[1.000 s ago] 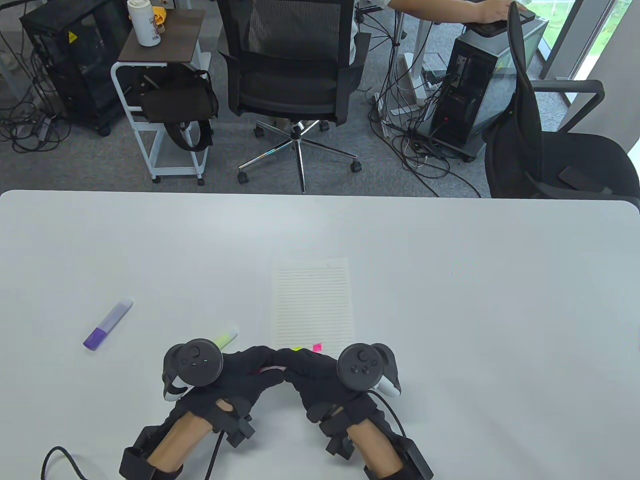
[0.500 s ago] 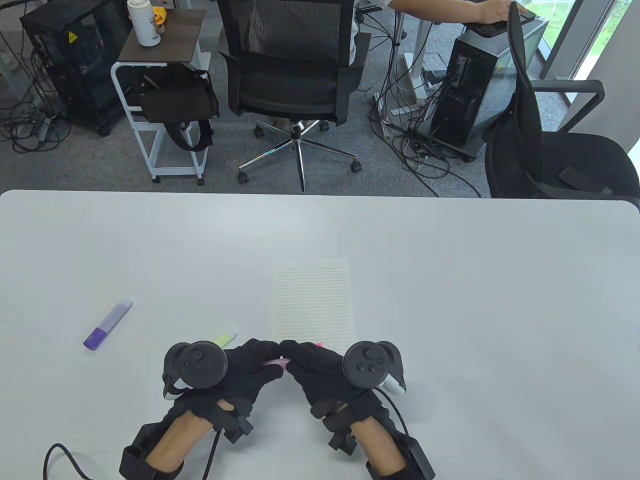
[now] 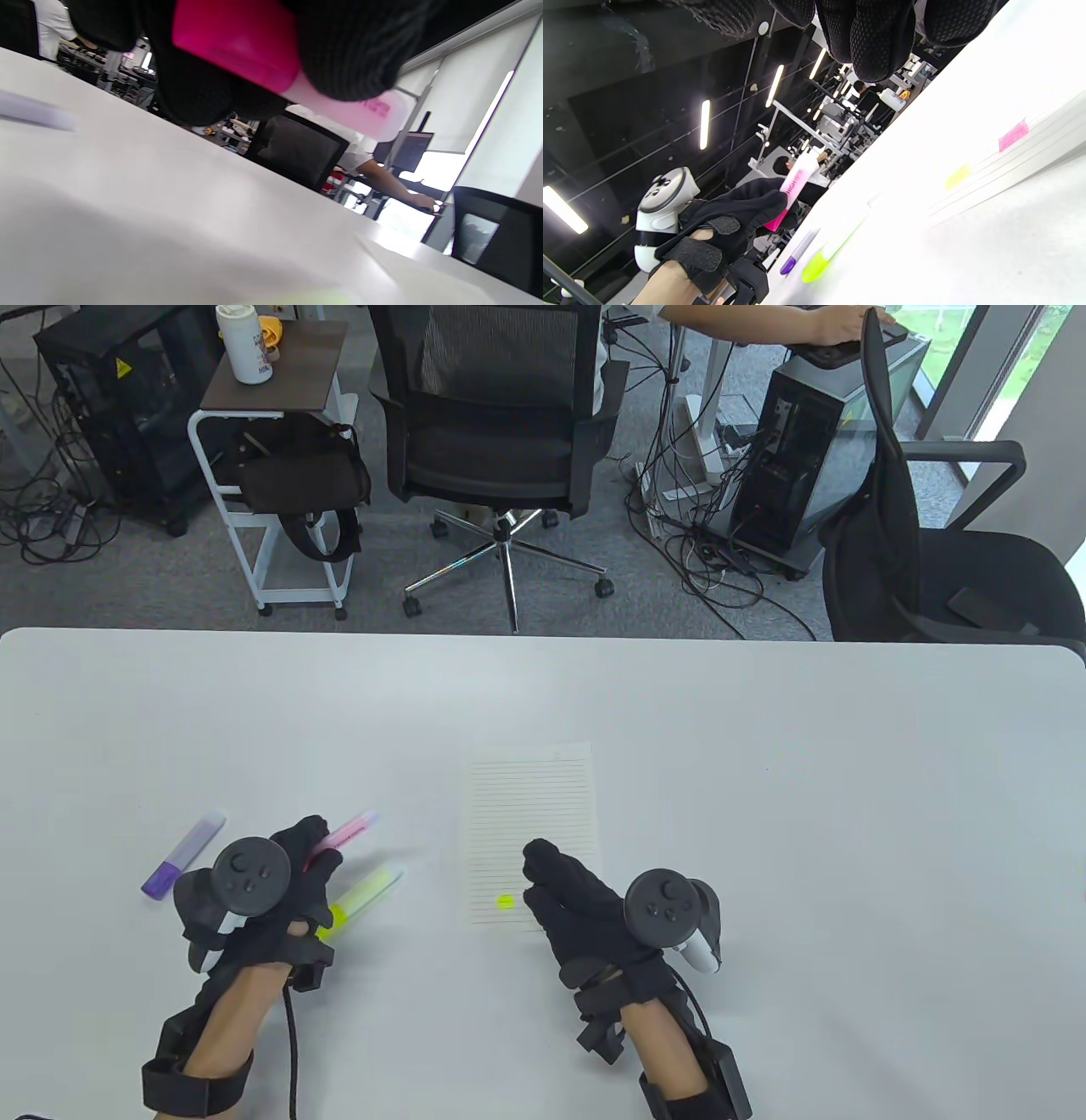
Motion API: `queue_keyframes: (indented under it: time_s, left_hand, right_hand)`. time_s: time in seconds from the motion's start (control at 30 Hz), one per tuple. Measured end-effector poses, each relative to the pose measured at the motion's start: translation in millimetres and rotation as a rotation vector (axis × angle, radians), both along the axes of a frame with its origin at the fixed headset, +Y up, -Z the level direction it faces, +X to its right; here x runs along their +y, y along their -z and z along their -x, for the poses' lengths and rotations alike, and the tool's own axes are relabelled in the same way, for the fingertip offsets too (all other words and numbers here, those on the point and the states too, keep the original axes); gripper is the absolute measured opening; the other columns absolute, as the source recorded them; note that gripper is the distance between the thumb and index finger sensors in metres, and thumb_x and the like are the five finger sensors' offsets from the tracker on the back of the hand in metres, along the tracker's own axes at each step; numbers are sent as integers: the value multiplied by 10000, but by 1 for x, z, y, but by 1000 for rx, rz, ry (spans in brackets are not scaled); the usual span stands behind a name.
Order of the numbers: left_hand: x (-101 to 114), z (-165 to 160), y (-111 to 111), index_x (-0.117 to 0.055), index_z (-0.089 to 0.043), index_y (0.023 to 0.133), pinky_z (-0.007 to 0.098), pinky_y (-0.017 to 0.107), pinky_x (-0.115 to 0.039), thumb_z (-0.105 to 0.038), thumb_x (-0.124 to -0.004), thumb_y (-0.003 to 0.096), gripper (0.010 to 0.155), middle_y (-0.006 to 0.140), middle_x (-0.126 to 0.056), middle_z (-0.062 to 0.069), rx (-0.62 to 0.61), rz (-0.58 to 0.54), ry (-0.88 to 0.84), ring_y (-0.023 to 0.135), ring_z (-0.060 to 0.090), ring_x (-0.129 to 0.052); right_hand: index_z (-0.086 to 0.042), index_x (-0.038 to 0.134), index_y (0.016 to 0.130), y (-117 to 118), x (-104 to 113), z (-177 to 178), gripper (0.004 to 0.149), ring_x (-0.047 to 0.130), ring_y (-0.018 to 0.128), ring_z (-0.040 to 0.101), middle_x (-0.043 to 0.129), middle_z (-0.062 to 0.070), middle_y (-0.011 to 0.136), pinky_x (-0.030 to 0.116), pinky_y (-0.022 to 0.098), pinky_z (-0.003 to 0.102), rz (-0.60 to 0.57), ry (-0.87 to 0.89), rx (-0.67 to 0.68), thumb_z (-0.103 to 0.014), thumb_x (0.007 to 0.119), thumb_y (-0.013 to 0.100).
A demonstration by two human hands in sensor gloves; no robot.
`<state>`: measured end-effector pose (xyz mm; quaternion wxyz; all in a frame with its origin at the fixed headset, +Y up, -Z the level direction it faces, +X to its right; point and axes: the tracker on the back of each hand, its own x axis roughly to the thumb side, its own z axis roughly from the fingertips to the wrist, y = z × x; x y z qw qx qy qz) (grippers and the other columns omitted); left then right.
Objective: Apply highlighter ink on paper
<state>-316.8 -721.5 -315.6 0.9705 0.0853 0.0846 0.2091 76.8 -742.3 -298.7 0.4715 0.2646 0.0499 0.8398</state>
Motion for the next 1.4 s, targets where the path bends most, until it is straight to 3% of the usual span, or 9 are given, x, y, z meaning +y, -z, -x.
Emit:
queue_keyframes:
  time_s: [0.2,0.53,0.73,0.93,1.17,1.4]
  left_hand:
    - [-22,18,12,-827,-231,867,623,670,-664,-433,-925,385,531,825,-945,-43,92,184,52,775,267,-966]
    - [-37,18,18,-846,-231,864,647,699,-576,-440,-916,390,522,932,-831,14,109,337,87,866,332,-845]
    - [-38,20,18,-890,-223,867,659,705,-540,-460,-865,413,512,979,-781,51,93,364,65,895,366,-796]
    - [-27,35,13,-797,-207,946,666,706,-524,-500,-806,431,592,1014,-741,74,120,308,-29,917,386,-766]
    - [-12,91,1,-698,-213,1005,680,720,-454,-464,-779,453,612,1083,-622,89,336,217,-129,988,414,-646]
    - [-23,138,-3,-537,-230,1079,694,726,-324,-445,-799,452,712,1144,-460,99,463,323,-160,1051,462,-432]
  right_hand:
    - [-220,377,1138,0,0,2,583,697,915,433,536,183,1135,541,702,674,8,-28,10,-446,616,656]
    - [-213,389,1135,-2,2,4,579,705,907,430,547,185,1129,546,699,672,24,-47,21,-446,614,656]
    - [-211,389,1136,-2,2,5,580,704,908,431,547,188,1128,545,699,674,29,-52,23,-447,614,656]
    - [-211,390,1136,-2,3,5,579,703,907,434,545,189,1128,544,698,674,32,-55,26,-447,613,656]
    - [-212,390,1136,-2,3,5,578,702,908,435,544,191,1129,543,698,674,30,-51,24,-448,612,657]
    - [-212,388,1136,-2,3,4,579,702,908,435,542,189,1130,542,698,675,32,-56,21,-449,611,658]
